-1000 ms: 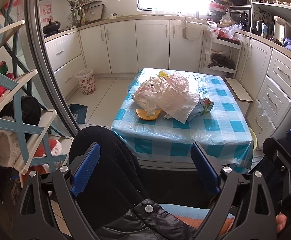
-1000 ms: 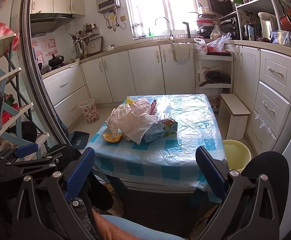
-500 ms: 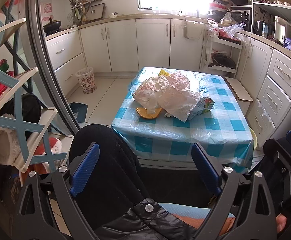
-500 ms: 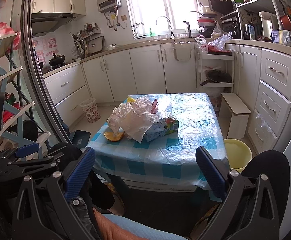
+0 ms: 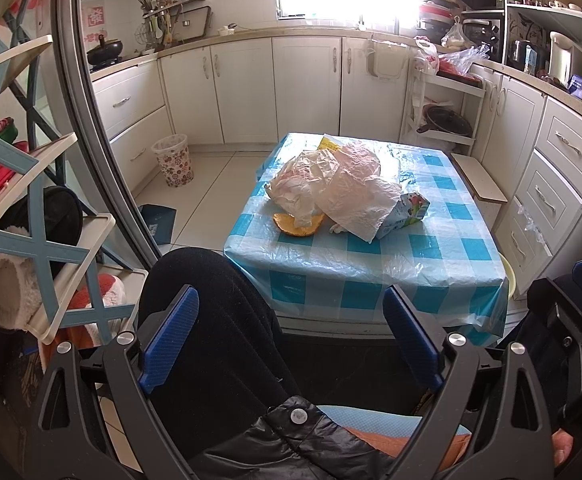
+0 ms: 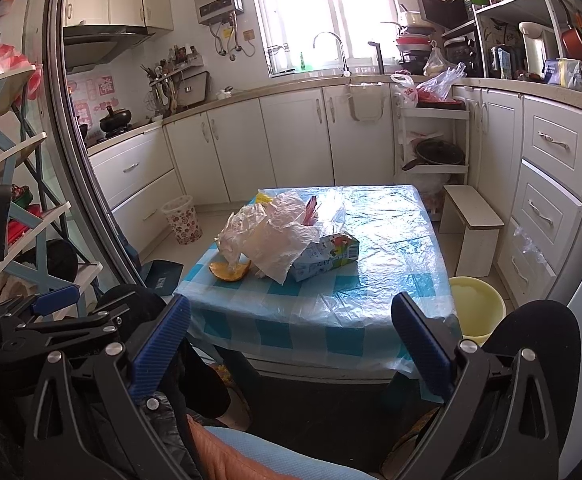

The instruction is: Collect trash

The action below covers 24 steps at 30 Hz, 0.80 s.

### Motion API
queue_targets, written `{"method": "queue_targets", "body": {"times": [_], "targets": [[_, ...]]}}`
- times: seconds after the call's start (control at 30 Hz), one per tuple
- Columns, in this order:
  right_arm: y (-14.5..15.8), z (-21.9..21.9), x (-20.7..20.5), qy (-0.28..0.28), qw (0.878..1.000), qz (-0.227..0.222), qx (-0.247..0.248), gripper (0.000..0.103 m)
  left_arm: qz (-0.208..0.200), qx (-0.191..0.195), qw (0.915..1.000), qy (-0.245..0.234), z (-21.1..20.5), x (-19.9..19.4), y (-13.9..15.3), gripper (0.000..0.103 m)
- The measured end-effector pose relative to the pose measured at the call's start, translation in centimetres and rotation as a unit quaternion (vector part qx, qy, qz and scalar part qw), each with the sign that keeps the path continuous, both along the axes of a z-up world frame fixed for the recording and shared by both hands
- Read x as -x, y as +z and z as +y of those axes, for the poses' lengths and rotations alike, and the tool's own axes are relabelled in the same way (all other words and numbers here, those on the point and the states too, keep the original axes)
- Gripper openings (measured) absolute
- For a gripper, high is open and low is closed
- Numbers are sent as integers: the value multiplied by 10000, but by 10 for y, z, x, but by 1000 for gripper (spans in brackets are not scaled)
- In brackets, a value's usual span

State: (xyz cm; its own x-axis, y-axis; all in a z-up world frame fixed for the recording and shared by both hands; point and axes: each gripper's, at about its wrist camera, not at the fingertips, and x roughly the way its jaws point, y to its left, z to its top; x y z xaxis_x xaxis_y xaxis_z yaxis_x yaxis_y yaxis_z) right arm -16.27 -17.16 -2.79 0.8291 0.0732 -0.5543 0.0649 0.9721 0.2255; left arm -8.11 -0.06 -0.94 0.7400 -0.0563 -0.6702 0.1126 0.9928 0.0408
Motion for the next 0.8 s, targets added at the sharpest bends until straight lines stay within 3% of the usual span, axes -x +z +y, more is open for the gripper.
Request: {"method": "queue_targets", "body": {"times": [0.8], "targets": [[-15, 2, -10, 112, 9999, -8, 32, 96, -49, -63, 10000, -54, 5, -8, -13, 89]]}}
